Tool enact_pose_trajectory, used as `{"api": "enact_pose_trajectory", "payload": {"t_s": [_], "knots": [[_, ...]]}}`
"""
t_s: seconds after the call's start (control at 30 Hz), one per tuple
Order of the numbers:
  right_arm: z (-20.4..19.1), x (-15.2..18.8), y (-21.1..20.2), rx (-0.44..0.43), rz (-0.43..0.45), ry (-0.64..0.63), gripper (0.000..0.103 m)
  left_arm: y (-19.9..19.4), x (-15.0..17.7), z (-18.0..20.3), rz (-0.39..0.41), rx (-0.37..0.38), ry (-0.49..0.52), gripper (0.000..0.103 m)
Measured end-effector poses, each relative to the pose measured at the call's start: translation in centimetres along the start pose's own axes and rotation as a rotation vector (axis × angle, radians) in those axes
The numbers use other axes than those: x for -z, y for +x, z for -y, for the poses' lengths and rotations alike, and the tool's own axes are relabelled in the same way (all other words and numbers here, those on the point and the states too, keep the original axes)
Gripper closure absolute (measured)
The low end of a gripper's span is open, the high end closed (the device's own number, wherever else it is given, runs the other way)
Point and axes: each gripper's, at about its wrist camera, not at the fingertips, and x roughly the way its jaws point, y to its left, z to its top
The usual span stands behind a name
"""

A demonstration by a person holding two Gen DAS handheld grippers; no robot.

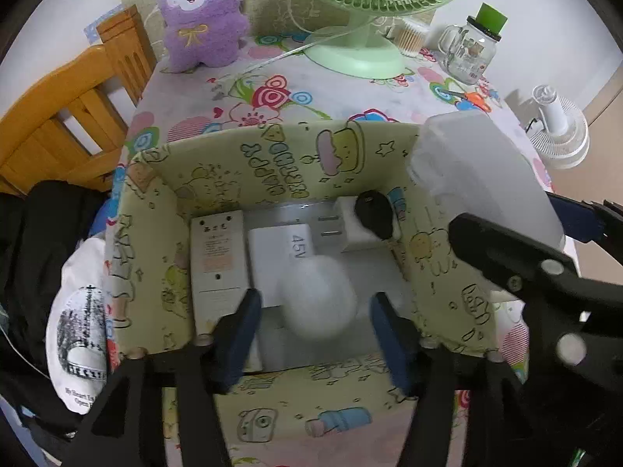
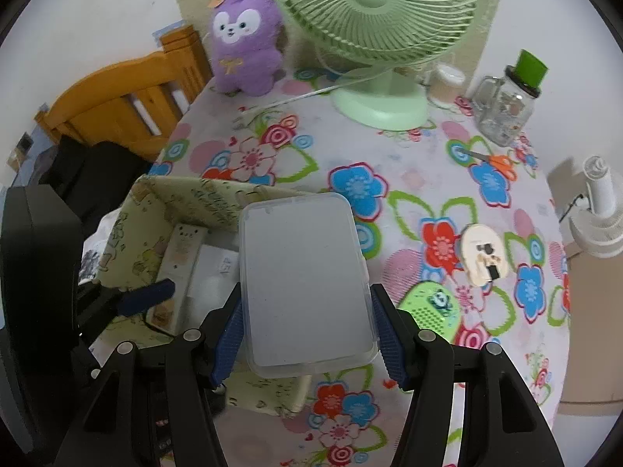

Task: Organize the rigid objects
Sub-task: 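Lower the held puck and container into the yellow box, then open both tools to release the puck and container in the box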

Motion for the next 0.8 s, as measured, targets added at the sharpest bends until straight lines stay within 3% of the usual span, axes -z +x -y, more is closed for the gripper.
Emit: {"api": "enact_pose_trajectory", "payload": {"t_s": [0.17,0.47,0.63,0.7,0.8], "knots": [[-1.6,0.0,0.8,-0.024,-0.027,-0.037,0.039,-0.9,0.2,-0.9,0.0,-0.008,0.009,0.016],[-3.2,0.2,1.7,-0.032,-0.043,-0.059,0.038,-1.0,0.6,-2.0,-0.023,-0.035,0.008,0.013],[-2.8,0.6,1.7,-0.101,-0.06,0.004,0.026,-1.2,0.8,-1.8,-0.017,-0.059,0.04,0.012],[-2.9,0.8,1.3,-0.096,-0.053,0.008,0.017,-1.4,1.0,-1.7,-0.02,-0.046,0.038,0.011],[-2.8,1.1,0.4,-0.076,-0.033,0.007,0.015,-1.8,1.1,-1.5,-0.016,-0.04,0.046,0.011]]}}
